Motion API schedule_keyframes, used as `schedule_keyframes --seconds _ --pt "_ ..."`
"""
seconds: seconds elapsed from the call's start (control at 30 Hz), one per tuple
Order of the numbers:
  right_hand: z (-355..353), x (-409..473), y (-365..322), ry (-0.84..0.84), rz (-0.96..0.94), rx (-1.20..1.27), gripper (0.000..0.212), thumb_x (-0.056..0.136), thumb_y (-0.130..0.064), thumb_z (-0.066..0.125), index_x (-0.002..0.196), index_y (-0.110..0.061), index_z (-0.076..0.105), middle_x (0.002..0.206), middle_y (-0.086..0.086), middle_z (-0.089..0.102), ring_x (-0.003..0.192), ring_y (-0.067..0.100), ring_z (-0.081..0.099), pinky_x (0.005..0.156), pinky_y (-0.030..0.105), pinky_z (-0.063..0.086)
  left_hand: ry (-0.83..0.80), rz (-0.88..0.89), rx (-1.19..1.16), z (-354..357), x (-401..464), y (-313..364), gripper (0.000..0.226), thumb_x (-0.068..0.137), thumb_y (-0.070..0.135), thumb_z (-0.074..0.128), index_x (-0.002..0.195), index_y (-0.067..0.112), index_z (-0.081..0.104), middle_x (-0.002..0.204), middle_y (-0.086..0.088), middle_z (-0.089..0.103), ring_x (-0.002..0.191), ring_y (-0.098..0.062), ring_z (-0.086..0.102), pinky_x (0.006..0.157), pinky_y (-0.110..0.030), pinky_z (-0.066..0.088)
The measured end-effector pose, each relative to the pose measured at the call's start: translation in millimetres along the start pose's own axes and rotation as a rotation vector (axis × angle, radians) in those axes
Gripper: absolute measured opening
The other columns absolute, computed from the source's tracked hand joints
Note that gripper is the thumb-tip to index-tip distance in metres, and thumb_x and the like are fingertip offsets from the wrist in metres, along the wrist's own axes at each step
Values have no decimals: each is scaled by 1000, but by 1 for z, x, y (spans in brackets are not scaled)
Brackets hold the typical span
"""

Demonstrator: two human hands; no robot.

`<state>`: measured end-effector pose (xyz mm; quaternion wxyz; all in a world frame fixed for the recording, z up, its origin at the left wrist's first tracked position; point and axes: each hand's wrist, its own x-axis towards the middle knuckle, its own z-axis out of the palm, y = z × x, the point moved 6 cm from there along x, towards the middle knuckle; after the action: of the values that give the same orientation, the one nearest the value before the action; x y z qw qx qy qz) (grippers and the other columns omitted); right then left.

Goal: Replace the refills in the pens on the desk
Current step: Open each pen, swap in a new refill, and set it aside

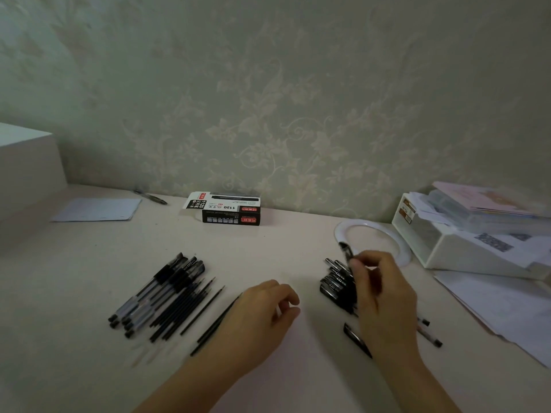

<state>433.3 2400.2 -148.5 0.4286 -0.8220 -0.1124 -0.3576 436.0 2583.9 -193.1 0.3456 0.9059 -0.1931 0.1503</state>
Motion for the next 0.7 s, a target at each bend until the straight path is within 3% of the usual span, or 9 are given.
schedule_keyframes --seconds 0.07,0.17,0.37,0.5,0.7 --pt "-6 -2 -2 100 53 191 14 95 -38 48 96 -27 56 82 -11 67 72 6 63 61 7 44 17 -9 -9 -1 0 -1 11 93 34 59 101 29 65 87 14 58 74 -1 53 68 -10 40" --pt "3 -7 10 117 226 441 6 99 -30 49 100 -28 55 92 -6 72 75 3 65 68 11 50 44 -16 -46 -1 0 -2 15 93 40 58 104 31 64 88 16 58 77 -2 56 69 -12 42" --pt "49 -20 29 -190 542 722 14 96 -5 55 109 -12 55 88 10 73 73 18 71 67 23 57 44 -15 -76 0 3 -4 30 90 56 48 107 35 61 93 16 58 83 -1 57 73 -21 48" --pt "66 -28 29 -398 568 716 4 93 -5 61 97 -5 61 87 8 73 83 23 73 71 24 58 7 0 -73 0 4 -3 20 97 41 50 102 28 64 91 11 64 82 -6 58 73 -32 49" --pt "66 -30 34 -432 512 503 10 93 -20 64 85 -21 69 80 3 73 69 11 69 66 18 53 -69 -12 67 5 3 -10 15 101 35 41 102 27 54 85 14 54 75 -7 48 65 -28 39"
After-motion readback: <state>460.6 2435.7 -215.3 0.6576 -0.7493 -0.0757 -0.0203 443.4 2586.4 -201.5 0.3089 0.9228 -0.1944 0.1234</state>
